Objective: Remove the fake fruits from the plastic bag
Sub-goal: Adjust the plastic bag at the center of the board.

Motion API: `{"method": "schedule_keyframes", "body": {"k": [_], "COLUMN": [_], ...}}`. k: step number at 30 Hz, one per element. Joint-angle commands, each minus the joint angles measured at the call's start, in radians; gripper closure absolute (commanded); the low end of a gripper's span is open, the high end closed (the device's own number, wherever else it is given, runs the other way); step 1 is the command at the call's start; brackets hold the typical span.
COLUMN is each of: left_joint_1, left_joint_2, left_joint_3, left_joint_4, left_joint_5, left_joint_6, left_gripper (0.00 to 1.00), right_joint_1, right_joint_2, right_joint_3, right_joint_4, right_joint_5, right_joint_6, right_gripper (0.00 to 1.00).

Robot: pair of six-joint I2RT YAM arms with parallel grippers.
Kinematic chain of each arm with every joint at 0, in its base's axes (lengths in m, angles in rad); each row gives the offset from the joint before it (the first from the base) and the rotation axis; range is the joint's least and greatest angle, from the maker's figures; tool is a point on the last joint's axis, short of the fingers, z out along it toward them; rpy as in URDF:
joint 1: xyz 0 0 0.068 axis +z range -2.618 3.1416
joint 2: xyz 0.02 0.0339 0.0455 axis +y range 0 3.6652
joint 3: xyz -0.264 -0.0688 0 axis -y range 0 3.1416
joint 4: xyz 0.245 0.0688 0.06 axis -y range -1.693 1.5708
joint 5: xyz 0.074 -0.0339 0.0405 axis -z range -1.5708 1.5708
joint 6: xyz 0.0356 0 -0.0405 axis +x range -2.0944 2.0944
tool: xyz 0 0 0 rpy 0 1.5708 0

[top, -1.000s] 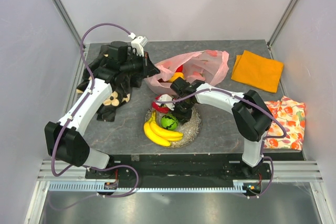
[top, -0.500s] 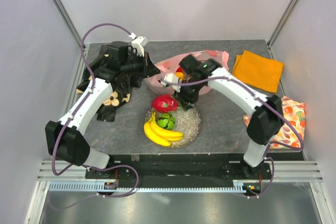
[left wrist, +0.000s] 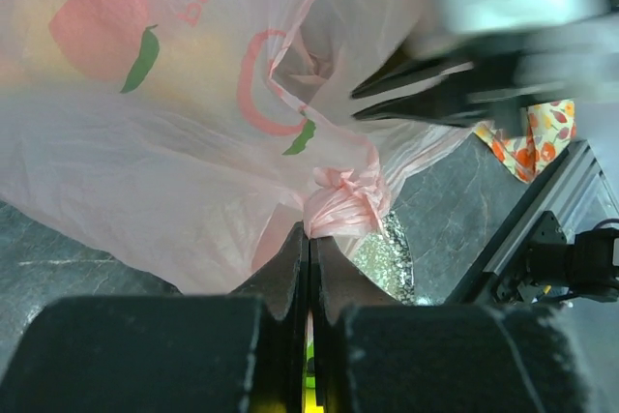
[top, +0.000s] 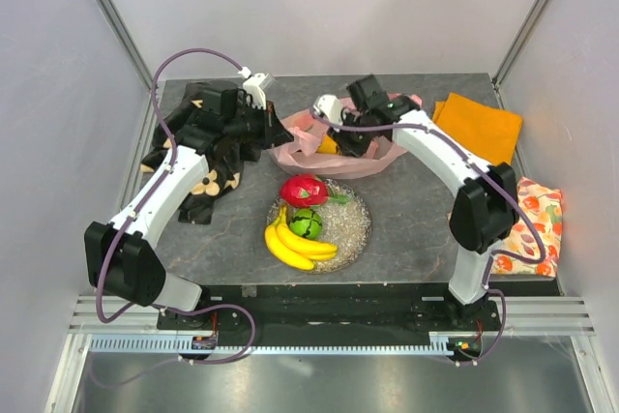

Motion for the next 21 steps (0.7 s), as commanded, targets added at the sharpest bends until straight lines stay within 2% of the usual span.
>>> {"method": "schedule_keyframes", "body": {"k": [1,2,3,5,9,11,13,18,21], "left_joint_1": [0.008,0.008,0.008,0.01,0.01,0.01,0.008,0.008,0.008], "left_joint_2": [-0.047,-0.054,-0.069,-0.082,-0.059,-0.036,-0.007,0.035,0.038], "left_joint_3": [0.022,0.022,0.02,0.005,-0.012,-0.015,-0.001,0.046,0.048], "left_joint_4": [-0.052,-0.066,-0.078,-0.095,-0.098,-0.08,-0.07,-0.063,-0.061], "left_joint_5": [-0.104,-0.135,-0.229,-0.284,-0.243,-0.209,-0.186,-0.161,-0.155], "left_joint_6": [-0.034,-0.044,-0.053,-0.064,-0.074,-0.08,-0.08,-0.062,-0.044], "left_gripper": [0.99,0.98,0.98,0.99,0.98,0.98,0.98,0.98,0.98], "right_joint_1": [-0.004,-0.004,-0.004,-0.005,-0.005,-0.005,-0.005,-0.005,-0.008], "right_joint_2": [-0.069,-0.142,-0.176,-0.264,-0.31,-0.284,-0.245,-0.025,0.107], "right_joint_3": [-0.244,-0.293,-0.383,-0.457,-0.542,-0.512,-0.432,-0.202,-0.075], "right_joint_4": [0.22,0.231,0.239,0.244,0.255,0.282,0.297,0.305,0.296], "right_joint_5": [0.173,0.182,0.191,0.191,0.199,0.185,0.145,0.142,0.168], "right_joint_6": [0.06,0.065,0.076,0.088,0.108,0.11,0.087,0.073,0.119], "right_gripper": [0.75,0.75,0.74,0.71,0.67,0.65,0.58,0.39,0.32]}}
